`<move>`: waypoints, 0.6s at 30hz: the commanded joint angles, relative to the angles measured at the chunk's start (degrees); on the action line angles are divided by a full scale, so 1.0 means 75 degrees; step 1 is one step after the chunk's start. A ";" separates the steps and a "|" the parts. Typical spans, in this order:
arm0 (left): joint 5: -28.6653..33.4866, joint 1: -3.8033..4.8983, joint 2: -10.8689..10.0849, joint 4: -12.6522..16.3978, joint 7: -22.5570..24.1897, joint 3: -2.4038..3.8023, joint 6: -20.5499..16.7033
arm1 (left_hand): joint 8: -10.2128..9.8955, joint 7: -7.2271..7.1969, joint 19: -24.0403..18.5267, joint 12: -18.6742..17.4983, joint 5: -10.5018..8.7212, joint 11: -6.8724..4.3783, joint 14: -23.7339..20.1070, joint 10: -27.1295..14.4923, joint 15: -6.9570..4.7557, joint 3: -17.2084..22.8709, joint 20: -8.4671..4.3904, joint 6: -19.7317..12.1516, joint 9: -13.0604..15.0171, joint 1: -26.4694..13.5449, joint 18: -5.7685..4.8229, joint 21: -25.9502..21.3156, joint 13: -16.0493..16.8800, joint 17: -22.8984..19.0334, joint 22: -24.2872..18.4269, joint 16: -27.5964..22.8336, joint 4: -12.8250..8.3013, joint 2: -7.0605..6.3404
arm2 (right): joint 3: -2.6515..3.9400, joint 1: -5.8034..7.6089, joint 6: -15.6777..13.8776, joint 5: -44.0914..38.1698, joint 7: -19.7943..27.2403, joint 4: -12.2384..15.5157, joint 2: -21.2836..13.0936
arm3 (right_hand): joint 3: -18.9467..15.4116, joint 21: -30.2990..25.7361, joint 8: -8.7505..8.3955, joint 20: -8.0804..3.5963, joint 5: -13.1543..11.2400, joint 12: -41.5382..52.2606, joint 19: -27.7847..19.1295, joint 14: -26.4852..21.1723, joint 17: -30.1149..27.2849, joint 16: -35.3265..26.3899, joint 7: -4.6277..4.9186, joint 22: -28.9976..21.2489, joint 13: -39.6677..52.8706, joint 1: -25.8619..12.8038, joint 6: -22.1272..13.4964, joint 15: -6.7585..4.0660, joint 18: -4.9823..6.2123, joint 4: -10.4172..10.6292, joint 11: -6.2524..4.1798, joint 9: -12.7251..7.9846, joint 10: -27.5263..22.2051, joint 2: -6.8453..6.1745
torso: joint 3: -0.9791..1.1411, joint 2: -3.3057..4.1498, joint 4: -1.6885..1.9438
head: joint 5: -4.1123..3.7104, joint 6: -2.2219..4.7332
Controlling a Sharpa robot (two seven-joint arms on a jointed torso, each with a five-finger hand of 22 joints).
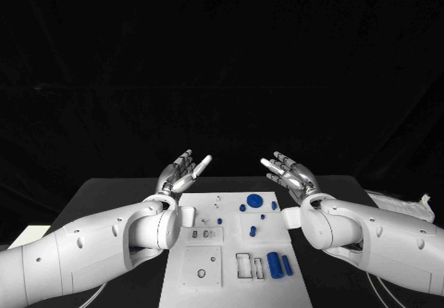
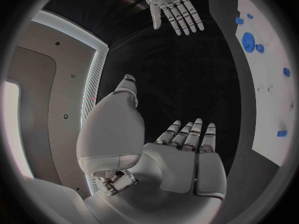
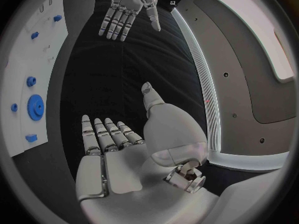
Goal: Assemble the parts on the task board
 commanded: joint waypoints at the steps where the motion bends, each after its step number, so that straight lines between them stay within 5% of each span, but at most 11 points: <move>1: -0.0127 0.0012 0.0013 -0.0006 0.0095 0.0002 0.0489 | 0.0077 0.1009 0.0139 0.0072 0.0017 0.0184 0.0338 0.0225 0.0120 0.0080 0.0152 0.0248 0.0040 0.0392 0.0168 0.0090 0.0046 0.0061 0.0045 0.0102 0.0127 0.0025 | 0.0010 0.0009 0.1618 -0.0812 -0.0469 -0.0064 -0.0034 | 0.0174 0.0596 0.0301 0.0066 0.0103 0.0386 0.2007 0.2574 0.0217 0.0438 0.1186 0.0295 0.0188 0.1074 0.1668 0.0043 0.0470 -0.0530 0.0127 0.0185 0.2248 0.0087 | -0.0002 0.0000 0.0002 | 0.0000 -0.0002; 4: -0.0127 0.0012 0.0013 -0.0006 0.0095 0.0002 0.0489 | 0.0244 0.1109 0.0552 0.0261 -0.0103 0.0289 0.1244 0.1033 0.0201 0.0460 0.0170 0.0920 0.0139 0.0529 0.0114 0.0249 0.0154 0.0198 0.0141 0.0342 0.0136 0.0449 | 0.0013 0.0012 0.1945 -0.0957 -0.0565 -0.0104 -0.0058 | 0.0343 0.1021 0.0617 0.0056 0.0136 0.0806 0.3197 0.4588 0.0318 0.0813 0.0948 0.0438 0.0323 0.1375 0.3333 -0.0250 0.0763 -0.0777 -0.0133 0.0342 0.4525 0.0132 | -0.0002 0.0000 0.0002 | 0.0000 -0.0002; 7: -0.0127 0.0012 0.0013 -0.0006 0.0095 0.0002 0.0489 | 0.0519 0.1063 0.1239 0.0574 -0.0204 0.0300 0.2581 0.2302 0.0181 0.0826 0.0142 0.1954 0.0282 0.0675 0.0115 0.0536 0.0298 0.0388 0.0292 0.0738 0.0081 0.0904 | 0.0014 0.0013 0.2091 -0.1022 -0.0608 -0.0122 -0.0069 | 0.0429 0.1164 0.0737 0.0041 0.0175 0.0870 0.3556 0.5131 0.0313 0.0908 0.0830 0.0452 0.0294 0.1466 0.4208 -0.0411 0.0909 -0.0921 -0.0286 0.0389 0.5024 0.0111 | -0.0002 0.0000 0.0002 | 0.0000 -0.0002; 9: -0.0127 0.0012 0.0013 -0.0006 0.0095 0.0002 0.0489 | 0.0780 0.0980 0.2536 0.0910 -0.0246 0.0283 0.3960 0.3755 0.0156 0.1019 0.0155 0.2986 0.0403 0.0888 0.0142 0.1072 0.0427 0.0560 0.0554 0.1164 0.0056 0.1123 | 0.0014 0.0013 0.2142 -0.1045 -0.0623 -0.0128 -0.0073 | 0.0484 0.1283 0.0786 -0.0017 0.0207 0.0875 0.3862 0.5529 0.0308 0.0961 0.0763 0.0464 0.0270 0.1454 0.4802 -0.0517 0.0949 -0.1002 -0.0376 0.0399 0.5340 0.0090 | -0.0002 0.0000 0.0002 | 0.0000 -0.0002; 10: 0.0317 0.0016 -0.0086 -0.0237 0.0445 0.0000 0.0663 | 0.0930 0.0977 0.3716 0.1129 -0.0267 0.0175 0.4428 0.4695 0.0037 0.1074 0.0156 0.3593 0.0469 0.0984 0.0255 0.1559 0.0502 0.0607 0.0783 0.1329 0.0017 0.1219 | 0.0023 0.0091 0.0960 -0.2317 -0.0207 -0.0480 -0.0102 | 0.0514 0.1357 0.0806 -0.0069 0.0239 0.0876 0.4052 0.5754 0.0308 0.0992 0.0730 0.0474 0.0264 0.1435 0.5116 -0.0578 0.0958 -0.1051 -0.0434 0.0401 0.5519 0.0068 | -0.0015 0.0030 0.0023 | -0.0085 -0.0022; 13: 0.0344 0.0018 -0.0163 -0.0242 0.0475 0.0000 0.0748 | 0.1275 0.0850 0.5275 0.1348 -0.0315 -0.0070 0.5530 0.5833 -0.0286 0.1101 0.0025 0.5142 0.0604 0.1218 0.0456 0.2216 0.0518 0.0705 0.1006 0.1650 -0.0073 0.1353 | 0.0032 0.0100 0.0815 -0.2753 -0.0291 -0.0506 -0.0119 | 0.0673 0.1478 0.0730 -0.0230 0.0280 0.0768 0.4482 0.6282 0.0288 0.0962 0.0636 0.0448 0.0241 0.1347 0.5535 -0.0735 0.0945 -0.1236 -0.0545 0.0344 0.5964 0.0042 | -0.0021 0.0052 0.0004 | -0.0081 -0.0011; 18: 0.0301 0.0029 -0.0381 -0.0124 0.0380 0.0000 0.1040 | 0.1354 0.0569 0.6827 0.1410 -0.0303 -0.0431 0.6938 0.6880 -0.0745 0.1135 -0.0437 0.5945 0.0568 0.1554 0.0468 0.2785 0.0521 0.1022 0.1147 0.1996 -0.0301 0.1507 | 0.0071 0.0146 0.0752 -0.3771 -0.0494 -0.0569 -0.0155 | 0.0997 0.1712 0.0702 -0.0515 0.0343 0.0690 0.5104 0.7123 0.0361 0.1041 0.0489 0.0469 0.0261 0.1309 0.6067 -0.1022 0.0957 -0.1505 -0.0773 0.0348 0.6680 -0.0066 | -0.0033 0.0107 0.0020 | -0.0106 -0.0011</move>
